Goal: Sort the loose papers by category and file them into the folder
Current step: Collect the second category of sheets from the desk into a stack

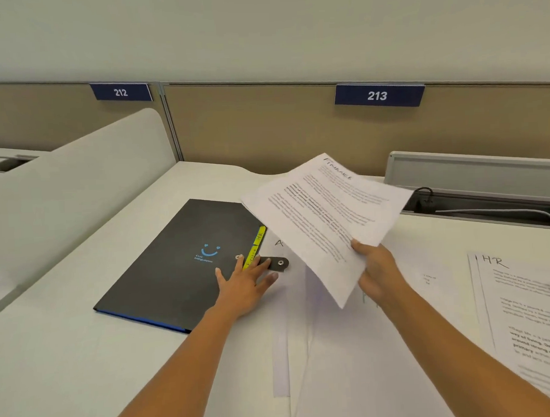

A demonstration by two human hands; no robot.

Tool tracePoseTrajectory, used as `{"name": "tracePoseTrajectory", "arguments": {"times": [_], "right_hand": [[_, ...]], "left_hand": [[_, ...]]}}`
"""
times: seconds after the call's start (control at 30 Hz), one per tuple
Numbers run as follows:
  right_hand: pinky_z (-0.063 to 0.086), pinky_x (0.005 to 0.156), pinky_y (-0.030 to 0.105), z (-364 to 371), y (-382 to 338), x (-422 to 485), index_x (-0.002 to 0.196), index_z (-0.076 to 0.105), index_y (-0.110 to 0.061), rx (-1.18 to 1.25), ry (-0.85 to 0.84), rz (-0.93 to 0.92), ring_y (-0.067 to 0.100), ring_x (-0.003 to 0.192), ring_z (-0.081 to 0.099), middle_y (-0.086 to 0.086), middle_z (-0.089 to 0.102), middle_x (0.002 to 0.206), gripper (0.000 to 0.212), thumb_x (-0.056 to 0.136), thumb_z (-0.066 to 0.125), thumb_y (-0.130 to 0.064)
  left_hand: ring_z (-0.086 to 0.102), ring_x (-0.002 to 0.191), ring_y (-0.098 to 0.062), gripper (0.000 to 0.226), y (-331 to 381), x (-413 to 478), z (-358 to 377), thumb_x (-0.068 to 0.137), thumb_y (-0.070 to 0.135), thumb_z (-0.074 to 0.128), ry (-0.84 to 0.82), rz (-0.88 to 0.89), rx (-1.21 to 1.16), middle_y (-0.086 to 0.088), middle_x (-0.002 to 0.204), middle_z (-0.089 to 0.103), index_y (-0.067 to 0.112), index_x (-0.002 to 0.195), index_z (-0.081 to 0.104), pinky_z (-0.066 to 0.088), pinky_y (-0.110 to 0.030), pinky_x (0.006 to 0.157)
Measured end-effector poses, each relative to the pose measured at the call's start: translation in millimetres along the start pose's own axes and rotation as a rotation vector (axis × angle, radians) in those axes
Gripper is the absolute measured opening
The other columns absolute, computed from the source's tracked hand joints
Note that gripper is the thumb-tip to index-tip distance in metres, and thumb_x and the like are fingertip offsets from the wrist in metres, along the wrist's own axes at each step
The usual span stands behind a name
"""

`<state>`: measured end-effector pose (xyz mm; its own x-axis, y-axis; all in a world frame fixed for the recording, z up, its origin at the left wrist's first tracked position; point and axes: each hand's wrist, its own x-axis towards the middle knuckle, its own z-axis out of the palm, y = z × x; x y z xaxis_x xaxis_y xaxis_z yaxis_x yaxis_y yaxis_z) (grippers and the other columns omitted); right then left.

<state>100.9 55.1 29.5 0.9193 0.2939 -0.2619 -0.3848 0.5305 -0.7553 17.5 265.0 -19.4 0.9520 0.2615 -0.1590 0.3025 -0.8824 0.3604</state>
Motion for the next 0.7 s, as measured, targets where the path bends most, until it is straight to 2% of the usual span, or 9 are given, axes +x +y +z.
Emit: {"name": "tracePoseTrajectory", "arguments": {"times": [0.17,0.27,0.33,0.37,0.4,0.43,0.53,0.63,0.7], "right_hand": [[0.048,0.088,0.046,41,39,17,0.132,0.047,-0.003,0.014,0.07,0.056,0.031,0.103,0.057,0.018,0.056,0.129,0.04,0.093,0.041,0.008],[0.047,0.09,0.046,59,58,21,0.128,0.049,-0.005,-0.031,0.078,0.062,0.032,0.105,0.056,0.016,0.057,0.126,0.038,0.094,0.04,0.01],[0.047,0.093,0.047,67,67,25,0.123,0.05,-0.008,-0.069,0.099,0.061,0.034,0.108,0.056,0.016,0.057,0.126,0.036,0.093,0.04,0.01],[0.047,0.094,0.048,69,71,27,0.12,0.05,-0.011,-0.088,0.113,0.064,0.034,0.109,0.057,0.015,0.057,0.126,0.035,0.093,0.04,0.009],[0.048,0.094,0.047,70,74,30,0.117,0.049,-0.013,-0.107,0.129,0.066,0.032,0.107,0.057,0.014,0.058,0.125,0.033,0.094,0.04,0.009],[0.048,0.093,0.046,69,76,32,0.116,0.049,-0.014,-0.126,0.145,0.065,0.03,0.104,0.058,0.013,0.058,0.123,0.032,0.094,0.04,0.008],[0.049,0.091,0.043,62,79,38,0.123,0.049,-0.011,-0.174,0.178,0.038,0.026,0.101,0.057,0.012,0.058,0.124,0.034,0.094,0.041,0.006],[0.048,0.095,0.044,56,77,38,0.126,0.049,-0.013,-0.235,0.199,0.013,0.025,0.104,0.057,0.01,0.059,0.122,0.036,0.094,0.042,0.003],[0.047,0.097,0.045,54,71,37,0.125,0.049,-0.013,-0.26,0.182,-0.008,0.025,0.104,0.058,0.008,0.059,0.12,0.035,0.095,0.042,0.003]], "left_hand": [[-0.004,0.145,-0.014,0.047,-4,-7,-4,0.097,0.049,0.027,-0.051,0.056,-0.08,0.019,0.153,0.017,0.038,0.142,0.029,-0.008,-0.062,0.108],[0.013,0.142,-0.012,0.035,-3,-14,-12,0.099,0.029,0.032,-0.032,0.066,-0.113,0.012,0.145,0.035,0.026,0.13,0.049,-0.003,-0.057,0.112],[0.041,0.122,-0.019,0.027,-4,-18,-17,0.096,0.014,0.036,0.027,0.057,-0.164,0.004,0.112,0.058,0.015,0.106,0.06,0.012,-0.054,0.112],[0.049,0.098,-0.023,0.024,-4,-20,-20,0.093,0.006,0.039,0.082,0.067,-0.224,0.006,0.085,0.057,0.013,0.085,0.06,0.027,-0.05,0.106],[0.045,0.079,-0.022,0.029,-6,-21,-21,0.089,-0.001,0.042,0.139,0.062,-0.302,0.008,0.068,0.048,0.014,0.067,0.053,0.041,-0.043,0.09],[0.042,0.07,-0.02,0.032,-9,-22,-22,0.087,-0.004,0.044,0.184,0.043,-0.37,0.007,0.061,0.045,0.013,0.06,0.049,0.043,-0.034,0.072],[0.052,0.071,-0.016,0.011,-19,-21,-24,0.085,0.002,0.054,0.328,-0.036,-0.371,-0.004,0.08,0.063,0.006,0.082,0.063,0.042,-0.03,0.066],[0.053,0.103,-0.023,0.037,-25,-14,-21,0.08,0.026,0.065,0.368,-0.106,-0.138,-0.004,0.11,0.06,0.012,0.113,0.057,0.046,-0.035,0.083],[0.049,0.108,-0.026,0.044,-26,-9,-19,0.081,0.035,0.063,0.329,-0.156,-0.055,-0.007,0.114,0.056,0.011,0.116,0.052,0.045,-0.039,0.089]]}}
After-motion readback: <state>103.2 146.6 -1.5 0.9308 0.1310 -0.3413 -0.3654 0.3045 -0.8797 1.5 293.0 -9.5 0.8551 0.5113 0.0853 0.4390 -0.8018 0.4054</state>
